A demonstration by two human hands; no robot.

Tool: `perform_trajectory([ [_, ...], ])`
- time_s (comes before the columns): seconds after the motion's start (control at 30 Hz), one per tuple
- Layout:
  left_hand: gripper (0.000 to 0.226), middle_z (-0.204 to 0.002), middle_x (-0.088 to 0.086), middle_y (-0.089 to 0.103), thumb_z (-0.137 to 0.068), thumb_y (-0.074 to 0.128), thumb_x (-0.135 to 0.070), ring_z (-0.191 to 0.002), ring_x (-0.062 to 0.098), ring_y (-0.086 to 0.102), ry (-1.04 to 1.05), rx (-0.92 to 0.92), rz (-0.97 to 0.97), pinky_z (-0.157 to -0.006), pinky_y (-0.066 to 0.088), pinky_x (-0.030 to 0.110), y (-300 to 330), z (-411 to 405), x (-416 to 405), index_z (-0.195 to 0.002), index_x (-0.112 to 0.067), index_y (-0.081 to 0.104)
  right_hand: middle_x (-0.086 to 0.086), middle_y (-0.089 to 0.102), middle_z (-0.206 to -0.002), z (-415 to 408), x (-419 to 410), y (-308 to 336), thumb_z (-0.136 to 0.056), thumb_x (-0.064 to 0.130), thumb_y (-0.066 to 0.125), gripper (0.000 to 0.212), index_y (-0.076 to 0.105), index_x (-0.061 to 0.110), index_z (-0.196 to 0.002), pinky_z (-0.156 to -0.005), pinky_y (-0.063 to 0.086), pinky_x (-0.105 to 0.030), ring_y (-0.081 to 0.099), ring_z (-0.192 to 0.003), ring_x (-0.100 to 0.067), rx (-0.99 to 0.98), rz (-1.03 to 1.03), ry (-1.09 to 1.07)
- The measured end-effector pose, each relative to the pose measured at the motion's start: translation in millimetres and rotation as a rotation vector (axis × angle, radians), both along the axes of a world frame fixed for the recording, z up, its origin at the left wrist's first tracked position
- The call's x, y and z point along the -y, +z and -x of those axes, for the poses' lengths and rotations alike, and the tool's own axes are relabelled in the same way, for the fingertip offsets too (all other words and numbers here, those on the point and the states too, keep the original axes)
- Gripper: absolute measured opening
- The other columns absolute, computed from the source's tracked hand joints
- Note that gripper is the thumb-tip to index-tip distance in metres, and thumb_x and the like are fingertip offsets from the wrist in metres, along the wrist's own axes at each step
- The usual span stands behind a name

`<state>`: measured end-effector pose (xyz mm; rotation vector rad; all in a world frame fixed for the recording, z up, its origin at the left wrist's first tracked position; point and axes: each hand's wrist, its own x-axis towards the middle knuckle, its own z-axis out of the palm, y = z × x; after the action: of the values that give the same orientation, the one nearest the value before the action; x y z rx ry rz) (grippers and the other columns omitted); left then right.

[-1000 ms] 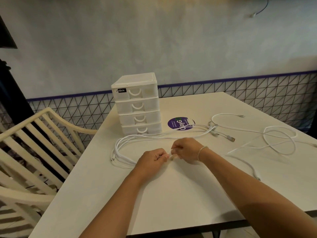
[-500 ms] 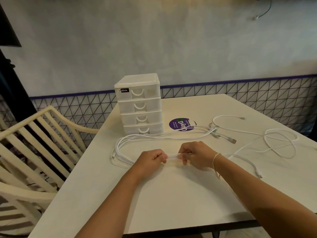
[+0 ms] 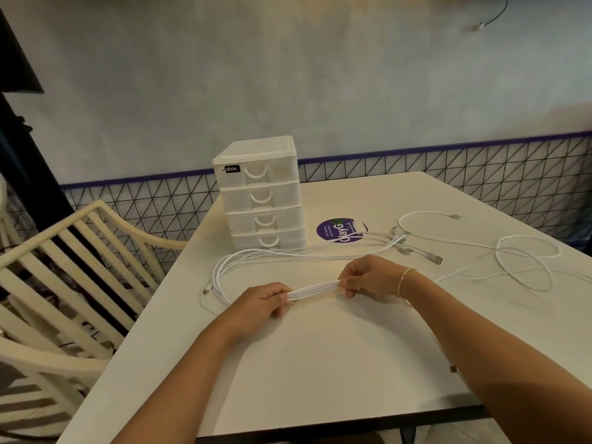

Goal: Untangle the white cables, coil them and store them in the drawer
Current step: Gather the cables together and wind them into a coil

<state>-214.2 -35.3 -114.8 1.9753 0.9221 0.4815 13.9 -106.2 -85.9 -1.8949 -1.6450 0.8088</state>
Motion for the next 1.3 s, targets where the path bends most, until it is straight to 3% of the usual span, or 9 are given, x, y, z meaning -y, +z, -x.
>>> perform_trajectory([
  [0.13,0.025,-0.068,-0.007,0.056,-0.095,0.045,-0.02,-0.069,0.012,0.046,0.032,-0.189,-0.097,-0.066,0.034,0.022,13,-9,0,-0.079,-0.018,0.065,0.007,0.065,-0.065,-3,-5,-10,-0.087,0.018,0.061,0.016,0.061,0.023,-0.072,-0.066,0.044,-0.022,0.054,-0.064,-0.008,0.028,-0.046,-0.039],
  [0.37,0.043,-0.113,0.016,0.061,-0.101,0.028,-0.039,-0.105,0.032,0.053,0.043,-0.489,-0.478,-0.082,0.039,0.036,16,-77,18,-0.11,-0.006,0.054,0.009,0.06,-0.053,-2,-7,-20,-0.086,0.02,0.063,0.02,0.062,0.021,-0.066,-0.056,0.041,-0.026,0.048,-0.055,-0.014,-0.087,-0.134,-0.104],
  [0.47,0.041,-0.107,0.015,0.063,-0.102,0.025,-0.039,-0.1,0.033,0.055,0.102,-0.449,-0.507,-0.075,0.038,0.035,4,-85,21,-0.104,-0.009,0.052,0.006,0.057,-0.053,-5,-7,-18,-0.092,0.028,0.056,0.028,0.062,0.017,-0.067,-0.055,0.039,-0.015,0.046,-0.052,-0.01,-0.121,-0.193,-0.154],
  [0.57,0.038,-0.105,0.013,0.064,-0.101,0.026,-0.039,-0.099,0.033,0.055,0.152,-0.393,-0.512,-0.072,0.035,0.033,3,-85,18,-0.099,-0.012,0.053,0.001,0.058,-0.064,-3,-9,-15,-0.095,0.038,0.046,0.04,0.059,0.018,-0.062,-0.063,0.039,-0.023,0.047,-0.059,-0.012,-0.016,-0.193,-0.16],
  [0.73,0.03,-0.101,0.001,0.066,-0.1,0.032,-0.035,-0.097,0.026,0.056,0.189,-0.281,-0.446,-0.074,0.037,0.032,7,-78,8,-0.095,-0.018,0.056,0.017,0.048,-0.063,3,-4,-9,-0.095,0.029,0.048,0.026,0.06,0.025,-0.073,-0.06,0.034,-0.01,0.046,-0.064,-0.002,0.201,-0.234,0.046],
  [0.9,0.034,-0.065,-0.006,0.051,-0.098,0.043,-0.033,-0.064,0.012,0.046,0.025,-0.148,-0.322,-0.062,0.034,0.026,8,-69,17,-0.067,-0.019,0.048,0.022,0.049,-0.061,-4,-6,-14,-0.092,0.019,0.051,0.021,0.07,0.017,-0.084,-0.061,0.035,-0.008,0.046,-0.062,0.004,0.178,-0.311,0.031],
  [1.0,0.039,-0.059,-0.008,0.043,-0.097,0.045,-0.033,-0.058,0.008,0.039,0.04,-0.124,-0.285,-0.058,0.032,0.023,4,-66,12,-0.059,-0.023,0.042,0.016,0.051,-0.058,-4,-7,-15,-0.093,0.023,0.052,0.021,0.07,0.019,-0.085,-0.061,0.036,-0.011,0.047,-0.063,-0.003,0.206,-0.253,0.069],
  [1.17,0.039,-0.059,-0.006,0.045,-0.098,0.043,-0.035,-0.062,0.015,0.041,0.062,-0.177,-0.316,-0.062,0.034,0.029,2,-68,7,-0.06,-0.024,0.042,0.011,0.057,-0.06,-16,-1,-13,-0.092,0.02,0.055,0.018,0.059,0.028,-0.077,-0.063,0.038,-0.013,0.048,-0.058,-0.001,0.1,-0.096,0.093],
  [1.3,0.04,-0.059,-0.006,0.045,-0.098,0.044,-0.034,-0.061,0.014,0.041,0.06,-0.144,-0.3,-0.063,0.034,0.028,0,-65,2,-0.059,-0.023,0.041,0.001,0.063,-0.064,-46,12,-8,-0.09,0.001,0.054,0.019,0.054,0.017,-0.079,-0.041,0.036,-0.017,0.043,-0.037,-0.006,-0.166,-0.043,0.085],
])
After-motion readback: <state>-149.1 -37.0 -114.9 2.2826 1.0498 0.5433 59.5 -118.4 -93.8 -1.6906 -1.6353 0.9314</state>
